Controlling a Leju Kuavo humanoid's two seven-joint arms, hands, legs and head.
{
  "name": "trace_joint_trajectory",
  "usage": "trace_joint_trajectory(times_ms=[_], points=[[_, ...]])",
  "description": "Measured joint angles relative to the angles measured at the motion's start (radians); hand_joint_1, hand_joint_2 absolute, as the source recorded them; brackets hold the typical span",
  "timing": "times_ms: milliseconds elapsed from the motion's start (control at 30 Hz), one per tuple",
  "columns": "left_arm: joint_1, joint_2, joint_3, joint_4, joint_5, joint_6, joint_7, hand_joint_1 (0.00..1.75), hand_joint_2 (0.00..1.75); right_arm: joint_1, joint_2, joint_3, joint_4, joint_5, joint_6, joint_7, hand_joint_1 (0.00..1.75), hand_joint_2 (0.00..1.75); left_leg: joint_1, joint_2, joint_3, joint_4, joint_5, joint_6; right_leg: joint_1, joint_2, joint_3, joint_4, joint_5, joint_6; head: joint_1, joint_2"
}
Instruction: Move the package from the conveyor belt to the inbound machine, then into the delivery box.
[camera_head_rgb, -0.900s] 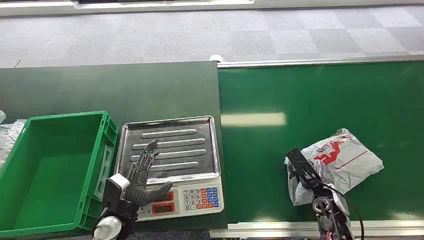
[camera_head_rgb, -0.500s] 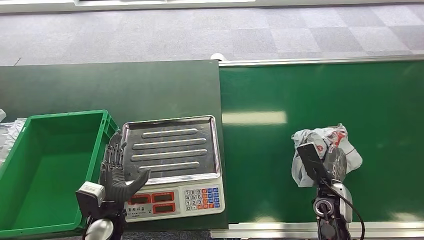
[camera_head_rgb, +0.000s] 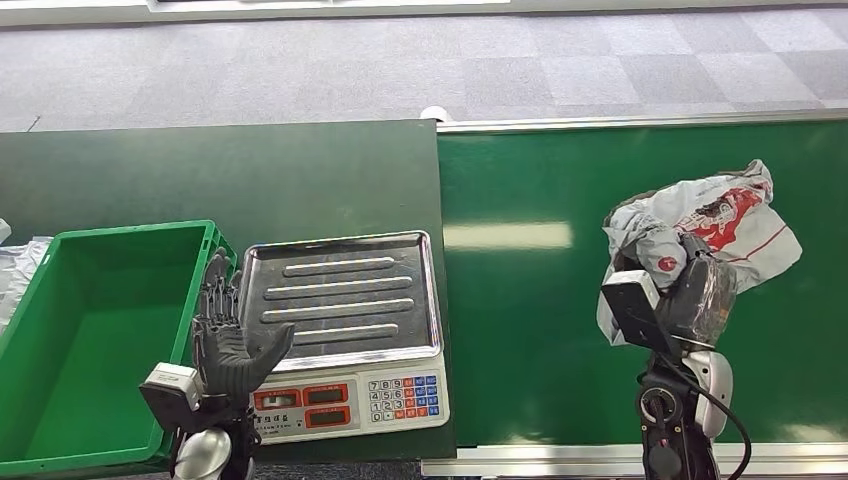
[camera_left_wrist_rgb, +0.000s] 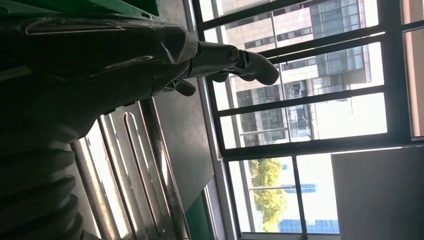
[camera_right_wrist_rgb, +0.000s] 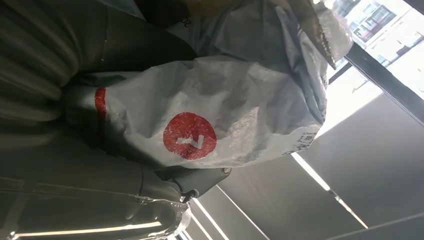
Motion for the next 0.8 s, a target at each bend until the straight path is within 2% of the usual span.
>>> trace_joint_trajectory(times_ms=[133, 200, 433, 600, 800], points=[[-0.001, 0.001, -0.005, 0.002, 0.003, 0.010, -0.005, 0.00, 1.75, 0.001, -0.005, 0.023, -0.008, 0.012, -0.007, -0.021, 1.75, 1.75, 0.000, 0.000, -0.001, 0.000, 0.000, 0.000, 0.000, 0.000, 0.000, 0.000, 0.000, 0.000, 0.000, 0.000], [-0.006, 0.003, -0.012, 0.005, 0.013, 0.028, -0.015, 0.00, 1.75, -0.012, -0.013, 0.066, -0.006, 0.047, -0.007, -0.035, 1.75, 1.75, 0.000, 0.001, -0.002, 0.000, 0.000, 0.000, 0.000, 0.001, 0.002, 0.000, 0.001, 0.000, 0.000, 0.000], [-0.027, 0.012, -0.040, 0.011, 0.073, 0.091, -0.033, 0.00, 1.75, -0.180, -0.035, 0.370, 0.140, 0.140, 0.066, -0.014, 1.75, 1.75, 0.002, 0.002, -0.001, 0.000, 0.002, 0.000, 0.002, 0.001, 0.005, 0.001, 0.001, -0.001, 0.000, 0.000], [-0.041, 0.017, -0.046, 0.010, 0.093, 0.134, -0.033, 0.00, 1.75, -0.275, -0.012, 0.609, 0.310, 0.142, 0.090, -0.014, 1.75, 1.75, 0.002, 0.000, -0.002, 0.000, 0.003, 0.000, 0.002, -0.001, 0.005, 0.001, 0.001, -0.001, 0.000, 0.000], [-0.053, 0.021, -0.057, 0.010, 0.104, 0.152, -0.033, 0.00, 1.75, -0.327, 0.007, 0.758, 0.428, 0.131, 0.119, -0.028, 1.75, 1.75, 0.002, -0.001, -0.003, 0.000, 0.003, 0.000, 0.002, -0.002, 0.004, 0.000, 0.001, -0.001, 0.000, 0.000]])
